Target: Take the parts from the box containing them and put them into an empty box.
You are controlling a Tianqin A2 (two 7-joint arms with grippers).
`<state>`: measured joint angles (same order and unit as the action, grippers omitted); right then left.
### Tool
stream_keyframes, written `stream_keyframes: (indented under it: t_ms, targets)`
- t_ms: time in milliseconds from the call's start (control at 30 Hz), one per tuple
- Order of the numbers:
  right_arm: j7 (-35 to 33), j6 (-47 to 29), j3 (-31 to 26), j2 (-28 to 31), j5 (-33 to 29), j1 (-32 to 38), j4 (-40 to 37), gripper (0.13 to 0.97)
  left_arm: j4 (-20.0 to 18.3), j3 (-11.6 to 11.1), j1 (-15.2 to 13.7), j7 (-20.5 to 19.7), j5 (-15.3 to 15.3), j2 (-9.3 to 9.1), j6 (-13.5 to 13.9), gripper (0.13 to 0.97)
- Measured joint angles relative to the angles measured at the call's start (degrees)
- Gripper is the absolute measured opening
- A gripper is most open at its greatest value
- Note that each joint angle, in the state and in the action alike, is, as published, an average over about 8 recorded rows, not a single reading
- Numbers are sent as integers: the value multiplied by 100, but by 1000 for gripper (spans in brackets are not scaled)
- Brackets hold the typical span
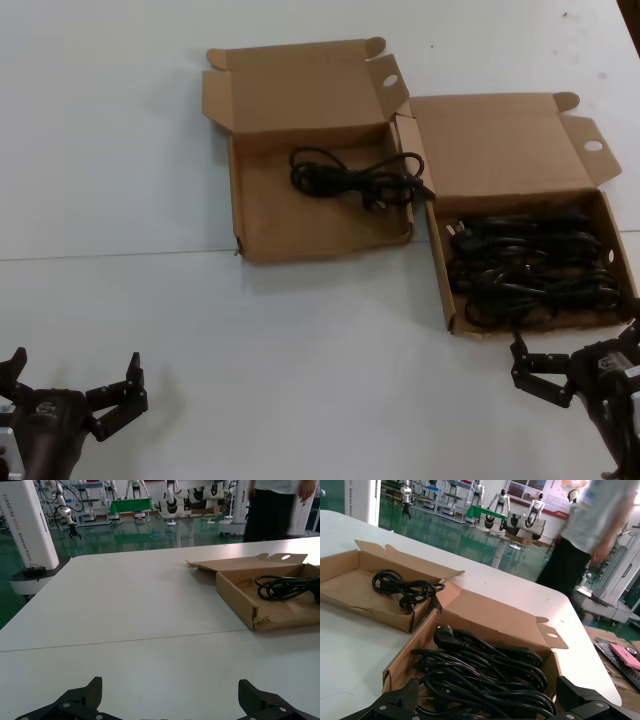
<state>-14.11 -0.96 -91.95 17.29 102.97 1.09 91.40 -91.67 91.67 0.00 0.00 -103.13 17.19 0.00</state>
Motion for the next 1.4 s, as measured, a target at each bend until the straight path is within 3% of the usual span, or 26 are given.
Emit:
stream_keyframes:
  t_ms: [1400]
  targets:
    - [0,0,0,0,0,0,0,966,0,0,0,0,0,0,0,966]
